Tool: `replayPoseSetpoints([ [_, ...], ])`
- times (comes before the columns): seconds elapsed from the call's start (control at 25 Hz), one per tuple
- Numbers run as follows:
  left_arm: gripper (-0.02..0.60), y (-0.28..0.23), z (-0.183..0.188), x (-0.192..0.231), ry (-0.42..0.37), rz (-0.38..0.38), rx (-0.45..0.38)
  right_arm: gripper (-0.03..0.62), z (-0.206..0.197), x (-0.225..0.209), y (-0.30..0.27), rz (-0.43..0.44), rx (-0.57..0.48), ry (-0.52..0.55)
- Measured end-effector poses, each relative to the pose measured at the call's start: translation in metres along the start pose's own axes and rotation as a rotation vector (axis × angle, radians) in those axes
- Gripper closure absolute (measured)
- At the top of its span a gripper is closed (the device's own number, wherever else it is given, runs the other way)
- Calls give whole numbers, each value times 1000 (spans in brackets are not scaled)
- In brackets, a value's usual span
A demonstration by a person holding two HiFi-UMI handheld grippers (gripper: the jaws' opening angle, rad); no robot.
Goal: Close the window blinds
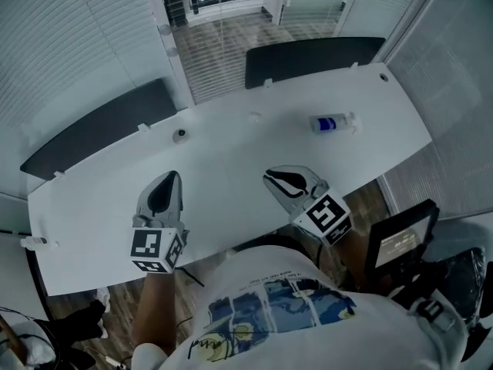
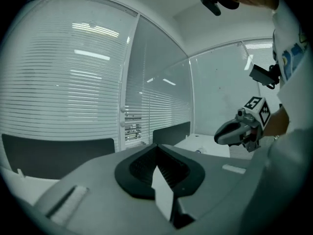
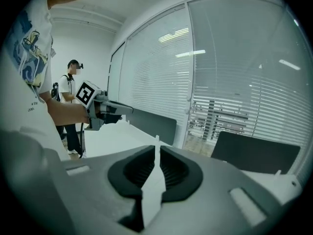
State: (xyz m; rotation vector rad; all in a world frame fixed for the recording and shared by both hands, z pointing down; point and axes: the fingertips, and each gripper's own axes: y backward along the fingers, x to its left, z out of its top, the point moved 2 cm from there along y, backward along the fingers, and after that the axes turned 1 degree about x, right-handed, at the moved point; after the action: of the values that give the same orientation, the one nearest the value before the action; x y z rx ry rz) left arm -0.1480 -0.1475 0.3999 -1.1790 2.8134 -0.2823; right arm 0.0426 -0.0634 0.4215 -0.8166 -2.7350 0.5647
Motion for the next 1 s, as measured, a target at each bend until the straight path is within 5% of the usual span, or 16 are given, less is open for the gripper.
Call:
replayPoseSetpoints([
  [0.28, 578, 28, -22, -30, -29, -113, 44, 572, -5, 35, 6, -5, 0, 3],
  [1.0, 578, 86, -26, -60, -23, -181, 47, 572, -6, 82, 21, 12, -26, -11],
])
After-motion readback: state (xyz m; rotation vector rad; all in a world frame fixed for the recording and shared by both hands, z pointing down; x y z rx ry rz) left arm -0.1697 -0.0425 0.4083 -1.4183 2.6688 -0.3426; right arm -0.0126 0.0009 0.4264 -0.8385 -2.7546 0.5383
